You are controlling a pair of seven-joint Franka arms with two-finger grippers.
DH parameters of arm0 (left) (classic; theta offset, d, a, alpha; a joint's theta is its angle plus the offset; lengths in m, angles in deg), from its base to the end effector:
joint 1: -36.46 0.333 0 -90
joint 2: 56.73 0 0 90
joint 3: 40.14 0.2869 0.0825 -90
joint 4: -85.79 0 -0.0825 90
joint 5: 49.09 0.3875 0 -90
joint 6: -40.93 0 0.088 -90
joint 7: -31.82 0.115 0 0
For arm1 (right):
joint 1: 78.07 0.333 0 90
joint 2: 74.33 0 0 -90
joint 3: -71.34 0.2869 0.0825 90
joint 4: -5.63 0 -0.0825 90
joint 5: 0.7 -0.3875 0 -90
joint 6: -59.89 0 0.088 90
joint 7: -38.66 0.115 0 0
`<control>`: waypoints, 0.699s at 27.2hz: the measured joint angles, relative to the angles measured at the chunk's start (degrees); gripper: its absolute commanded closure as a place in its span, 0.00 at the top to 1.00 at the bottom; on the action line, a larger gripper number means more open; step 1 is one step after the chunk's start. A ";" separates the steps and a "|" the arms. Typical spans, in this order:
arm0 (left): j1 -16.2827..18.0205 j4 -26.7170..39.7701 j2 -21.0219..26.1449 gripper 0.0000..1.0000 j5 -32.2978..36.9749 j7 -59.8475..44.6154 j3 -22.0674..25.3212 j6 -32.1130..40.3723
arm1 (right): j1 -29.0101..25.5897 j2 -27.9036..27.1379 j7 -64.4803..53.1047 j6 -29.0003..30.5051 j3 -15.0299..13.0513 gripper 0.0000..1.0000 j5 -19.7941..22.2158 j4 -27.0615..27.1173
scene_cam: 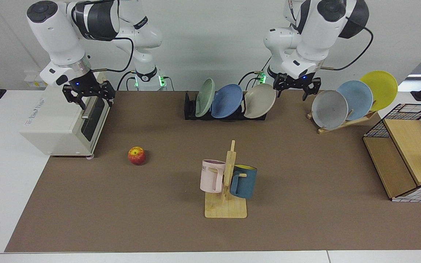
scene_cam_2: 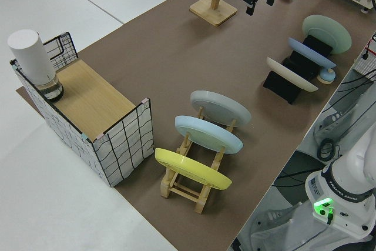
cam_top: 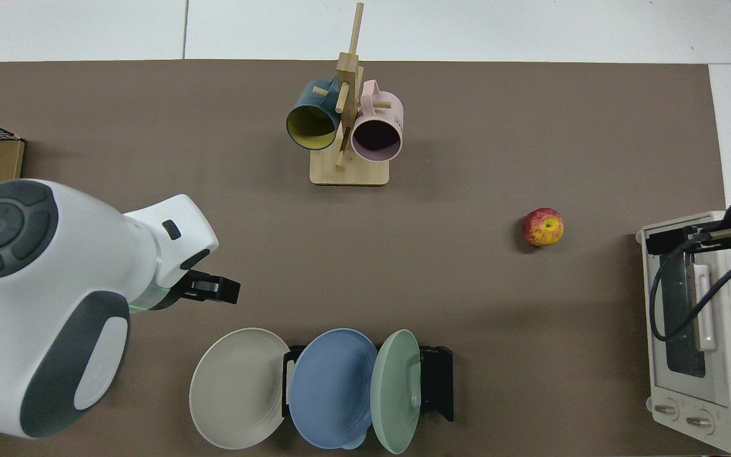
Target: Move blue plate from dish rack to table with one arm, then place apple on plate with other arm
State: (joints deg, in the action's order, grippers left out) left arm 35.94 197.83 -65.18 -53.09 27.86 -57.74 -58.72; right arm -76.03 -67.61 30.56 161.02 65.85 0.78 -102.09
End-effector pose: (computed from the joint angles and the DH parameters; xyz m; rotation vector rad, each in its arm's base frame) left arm 0.4871 -0.1725 0.4935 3.1097 -0.3561 -0.1227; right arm 0.5316 -0.0363 0.5195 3.1244 0.1356 0.0005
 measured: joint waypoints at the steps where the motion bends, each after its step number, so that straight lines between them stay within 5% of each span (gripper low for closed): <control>1: -0.01 1.49 -0.54 1.00 -1.28 -0.09 -0.24 -0.52 | 0.03 0.00 0.49 0.00 0.04 1.00 0.00 0.00; 19: -0.28 19.06 -4.00 1.00 -16.49 2.78 -9.87 -12.07 | -0.15 0.00 1.20 1.92 -0.23 1.00 0.01 0.00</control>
State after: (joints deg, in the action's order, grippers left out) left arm 35.65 216.89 -69.18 -69.58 30.64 -67.61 -70.79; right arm -76.18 -67.61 31.77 162.94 65.63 0.79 -102.09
